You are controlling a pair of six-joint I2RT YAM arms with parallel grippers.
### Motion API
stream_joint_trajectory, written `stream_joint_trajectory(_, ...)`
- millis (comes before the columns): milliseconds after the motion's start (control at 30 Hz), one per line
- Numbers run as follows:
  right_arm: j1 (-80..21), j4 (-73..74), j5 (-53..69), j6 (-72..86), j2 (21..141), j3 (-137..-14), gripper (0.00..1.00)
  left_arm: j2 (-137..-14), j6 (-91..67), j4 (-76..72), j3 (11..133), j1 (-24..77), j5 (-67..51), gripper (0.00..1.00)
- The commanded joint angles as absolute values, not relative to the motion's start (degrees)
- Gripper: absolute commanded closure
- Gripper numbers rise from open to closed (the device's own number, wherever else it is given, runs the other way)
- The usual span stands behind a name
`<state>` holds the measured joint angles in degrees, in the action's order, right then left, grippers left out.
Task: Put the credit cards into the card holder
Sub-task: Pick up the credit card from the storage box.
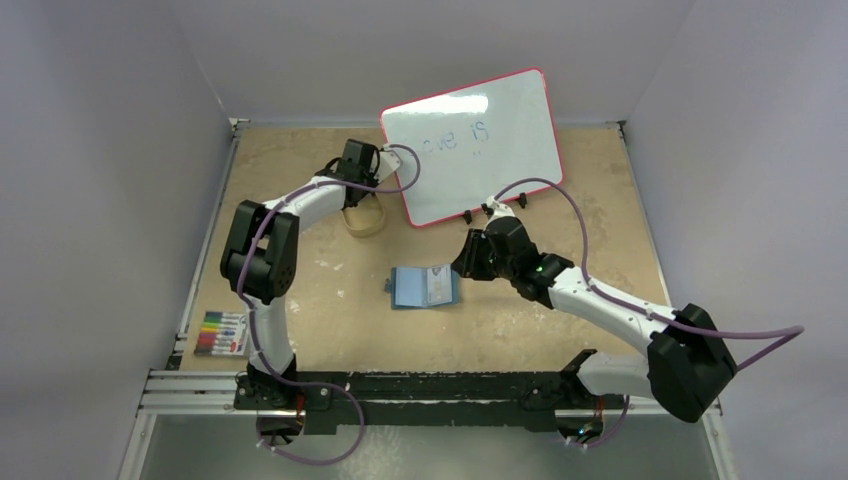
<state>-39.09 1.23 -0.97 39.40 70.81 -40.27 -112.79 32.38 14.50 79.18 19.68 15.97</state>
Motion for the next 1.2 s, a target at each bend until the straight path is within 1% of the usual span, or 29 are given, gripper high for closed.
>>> stream_joint_trajectory(0,-39.38,1.66,-2.13,39.33,68.98,-42.09,0.64,-110.17,32.34,14.62,81.45,19.42,17.38,0.75)
stream_joint_trajectory(133,-39.38,1.69,-1.20,39.46,67.90,-41.81,0.63,-110.21,32.30,15.39,82.05,19.37,17.92,0.79)
stream_joint_trajectory(333,-39.38,2.06,-1.40,39.55,67.49,-42.01,0.63,-110.00,31.42,16.76,82.76,19.34,17.84,0.81)
stream_joint_trajectory(500,-39.38,2.16,-1.77,40.11,65.91,-41.91,0.63,-109.42,29.34,19.35,84.27,19.37,15.31,0.88)
stream_joint_trajectory(633,-39.38,1.18,-1.63,40.25,65.06,-41.80,0.63,-108.00,27.34,21.85,84.97,19.38,13.14,0.90)
stream_joint_trajectory(700,-39.38,0.39,-1.29,40.21,64.35,-41.35,0.62,-107.47,27.16,22.96,85.06,19.38,13.29,0.93)
stream_joint_trajectory(800,-39.38,-0.03,-0.95,40.08,63.89,-41.21,0.62,-107.08,27.16,24.37,85.09,19.42,14.00,1.00)
stream_joint_trajectory(867,-39.38,-0.09,-0.51,40.07,63.69,-41.23,0.62,-106.96,27.16,24.40,84.81,19.35,13.98,1.00)
stream_joint_trajectory(1000,-39.38,-0.74,0.12,40.57,63.08,-40.77,0.62,-108.10,27.57,22.33,84.35,19.38,14.31,0.97)
stream_joint_trajectory(1133,-39.38,-0.10,0.01,40.61,62.54,-40.77,0.62,-110.12,28.10,23.33,85.66,19.35,15.53,0.95)
stream_joint_trajectory(1167,-39.38,0.05,-0.12,40.54,62.50,-40.94,0.61,-110.32,28.12,23.71,85.96,19.35,15.83,0.96)
